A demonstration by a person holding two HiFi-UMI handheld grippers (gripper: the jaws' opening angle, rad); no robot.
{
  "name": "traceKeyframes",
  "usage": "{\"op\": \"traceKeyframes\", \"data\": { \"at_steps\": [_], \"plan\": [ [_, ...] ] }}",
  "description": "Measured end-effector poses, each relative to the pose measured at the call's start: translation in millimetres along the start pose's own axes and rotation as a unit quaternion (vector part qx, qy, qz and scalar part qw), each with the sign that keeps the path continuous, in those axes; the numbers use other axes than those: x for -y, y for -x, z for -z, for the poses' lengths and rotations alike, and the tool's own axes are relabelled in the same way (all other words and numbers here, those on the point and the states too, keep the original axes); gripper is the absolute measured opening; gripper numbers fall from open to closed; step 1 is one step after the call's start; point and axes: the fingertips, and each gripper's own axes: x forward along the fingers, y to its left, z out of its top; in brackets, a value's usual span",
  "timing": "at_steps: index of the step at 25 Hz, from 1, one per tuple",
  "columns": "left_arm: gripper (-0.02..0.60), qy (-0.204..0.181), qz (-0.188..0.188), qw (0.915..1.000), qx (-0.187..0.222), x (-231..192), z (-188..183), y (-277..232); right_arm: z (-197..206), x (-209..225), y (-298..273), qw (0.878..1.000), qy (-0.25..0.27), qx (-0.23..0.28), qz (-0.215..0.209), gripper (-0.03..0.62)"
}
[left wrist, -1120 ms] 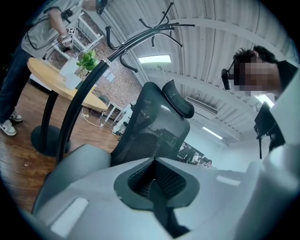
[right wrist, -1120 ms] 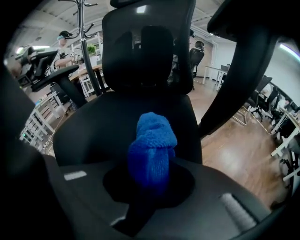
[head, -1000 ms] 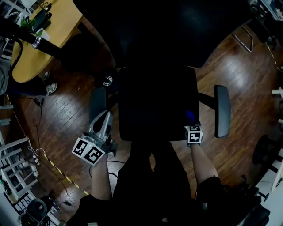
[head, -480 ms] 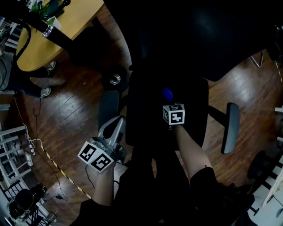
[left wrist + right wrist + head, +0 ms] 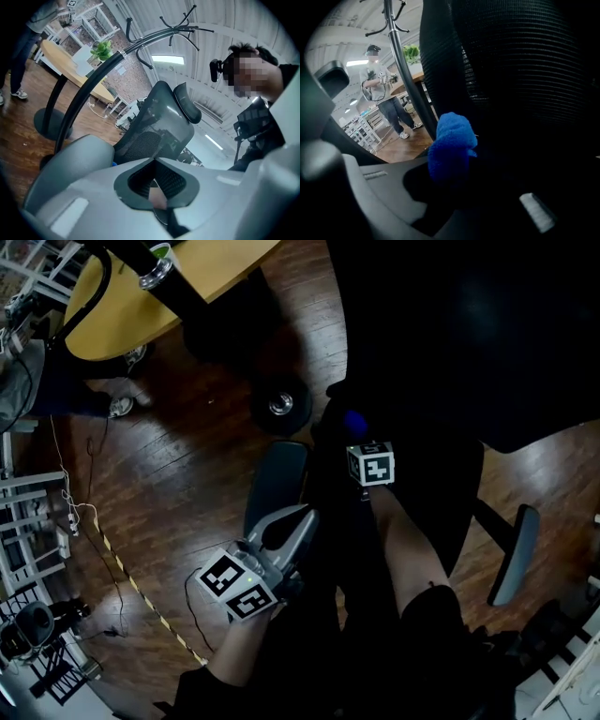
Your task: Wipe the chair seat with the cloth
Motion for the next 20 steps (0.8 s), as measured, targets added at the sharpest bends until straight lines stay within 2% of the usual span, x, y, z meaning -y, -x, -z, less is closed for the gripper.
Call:
{"op": "traceKeyframes", "data": {
  "at_steps": [3,5,11,16,20],
  "plan": [
    [0.000,-0.001,-0.001,1.0000,0.001,-1,-1,2,-1,2,1,1.000,0.017,0.006,0.003,0.038],
    [0.000,-0.001,-0.002,1.0000,0.000,0,0,3,8,17,9,0.999,0.017,-0.009,0.026,0.038],
    [0.000,0.000,-0.004,1.0000,-0.006,1,3,5,52,117,74,0.993,-0.016,-0.015,0.115,0.038],
    [0.000,0.002,-0.008,0.9999,-0.009,-2,4,6,91,202,153,0.980,-0.046,-0.029,0.190,0.038],
    [0.000,0.003,-0.008,0.9999,-0.014,-1,6,5,108,247,206,0.969,-0.065,-0.022,0.236,0.038]
  ]
}}
